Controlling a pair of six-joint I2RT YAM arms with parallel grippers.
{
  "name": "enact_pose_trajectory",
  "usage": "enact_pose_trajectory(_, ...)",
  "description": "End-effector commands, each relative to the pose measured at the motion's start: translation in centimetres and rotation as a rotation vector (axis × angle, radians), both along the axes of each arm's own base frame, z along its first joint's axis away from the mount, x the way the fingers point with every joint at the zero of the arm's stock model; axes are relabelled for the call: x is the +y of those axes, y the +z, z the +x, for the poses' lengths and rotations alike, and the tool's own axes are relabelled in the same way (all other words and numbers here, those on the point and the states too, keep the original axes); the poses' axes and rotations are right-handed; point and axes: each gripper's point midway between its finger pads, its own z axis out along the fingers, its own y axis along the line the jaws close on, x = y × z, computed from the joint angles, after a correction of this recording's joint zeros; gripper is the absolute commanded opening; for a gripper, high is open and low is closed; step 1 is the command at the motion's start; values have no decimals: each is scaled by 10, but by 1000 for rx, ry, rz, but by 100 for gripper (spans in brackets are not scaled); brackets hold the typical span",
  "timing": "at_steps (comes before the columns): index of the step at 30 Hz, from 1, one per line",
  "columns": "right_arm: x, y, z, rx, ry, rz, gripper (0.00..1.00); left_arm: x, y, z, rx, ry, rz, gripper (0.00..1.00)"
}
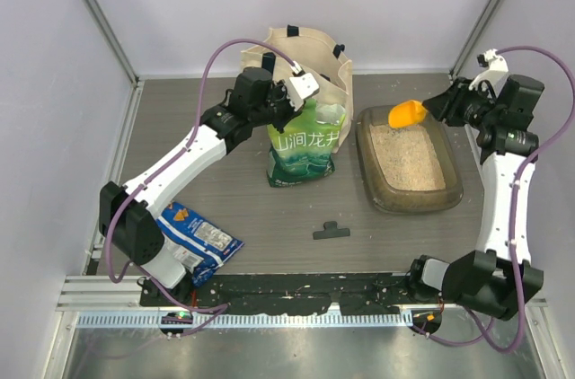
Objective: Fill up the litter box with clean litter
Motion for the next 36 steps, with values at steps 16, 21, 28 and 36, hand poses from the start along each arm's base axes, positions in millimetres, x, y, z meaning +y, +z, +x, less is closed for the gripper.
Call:
enact_pose_trajectory(16, 144, -64, -166, 441, 987, -168, 1, 9, 88, -14, -135, 47, -259, 33)
enact_pose_trajectory(21, 137, -94, -183, 499, 1084, -372, 1, 24, 97, -34, -122, 62, -288, 57)
enact_pose_trajectory(28, 137, -148, -217, 638, 1331, -524, 1, 58, 101, -61, -149, 101, -222, 68)
enact_pose_trajectory(36, 147, -168, -219, 656, 1379, -503, 23, 91, 99, -56, -175, 216, -114, 69)
